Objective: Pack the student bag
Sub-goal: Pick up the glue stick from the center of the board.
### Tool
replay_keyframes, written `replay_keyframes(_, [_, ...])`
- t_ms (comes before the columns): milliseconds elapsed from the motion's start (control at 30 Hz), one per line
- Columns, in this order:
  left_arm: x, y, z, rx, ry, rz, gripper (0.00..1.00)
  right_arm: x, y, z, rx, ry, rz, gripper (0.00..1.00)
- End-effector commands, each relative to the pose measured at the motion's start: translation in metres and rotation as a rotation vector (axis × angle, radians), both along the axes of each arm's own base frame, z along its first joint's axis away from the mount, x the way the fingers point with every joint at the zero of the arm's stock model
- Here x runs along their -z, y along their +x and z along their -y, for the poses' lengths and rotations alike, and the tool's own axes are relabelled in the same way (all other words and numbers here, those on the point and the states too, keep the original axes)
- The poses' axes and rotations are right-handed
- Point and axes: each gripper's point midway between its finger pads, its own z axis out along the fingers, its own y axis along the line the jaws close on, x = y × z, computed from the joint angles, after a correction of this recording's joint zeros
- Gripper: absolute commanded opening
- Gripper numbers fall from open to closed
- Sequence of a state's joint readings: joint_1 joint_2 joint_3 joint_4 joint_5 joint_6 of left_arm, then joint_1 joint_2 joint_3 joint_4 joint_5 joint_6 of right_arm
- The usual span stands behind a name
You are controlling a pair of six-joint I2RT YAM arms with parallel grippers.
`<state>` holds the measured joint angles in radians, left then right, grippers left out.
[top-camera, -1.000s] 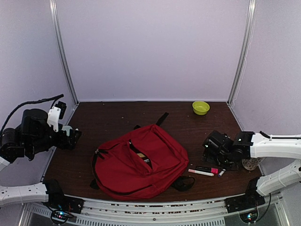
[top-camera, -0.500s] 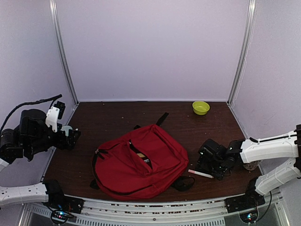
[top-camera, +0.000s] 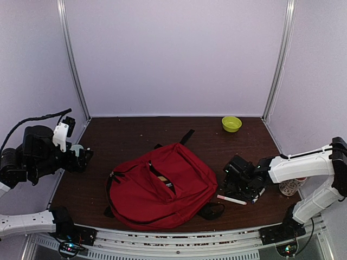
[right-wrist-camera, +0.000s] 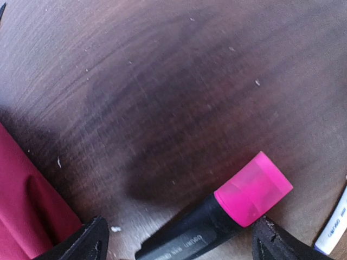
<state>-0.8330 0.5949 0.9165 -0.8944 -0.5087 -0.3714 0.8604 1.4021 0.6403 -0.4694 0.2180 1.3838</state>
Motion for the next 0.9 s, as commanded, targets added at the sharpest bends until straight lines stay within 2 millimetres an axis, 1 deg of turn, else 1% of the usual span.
replay_keyframes(0, [-0.005,0.001,0.003,0.016,-0.005,0.014,0.98,0.003,0.013,0.001,-0.031,-0.078,-0.010,0.92])
replay_keyframes(133, [-0.005,0.000,0.003,0.016,-0.006,0.014,0.98,-0.003,0.020,-0.004,-0.041,-0.094,-0.007,0.91])
replay_keyframes(267, [-0.006,0.000,0.002,0.017,-0.011,0.018,0.98,-0.002,0.016,0.001,-0.036,-0.109,-0.019,0.89])
replay_keyframes(500, [-0.007,-0.002,0.002,0.021,-0.017,0.022,0.98,0.002,0.003,0.023,-0.029,-0.201,-0.064,0.71])
replay_keyframes(600, [-0.008,-0.002,0.002,0.022,-0.020,0.024,0.98,0.003,0.004,0.021,-0.053,-0.224,-0.078,0.68])
replay_keyframes(700, [-0.008,-0.002,0.002,0.024,-0.020,0.023,0.98,0.009,0.006,0.017,-0.084,-0.257,-0.112,0.63])
replay_keyframes(867, [-0.008,-0.002,0.002,0.025,-0.021,0.025,0.98,0.015,0.008,0.015,-0.119,-0.298,-0.137,0.49])
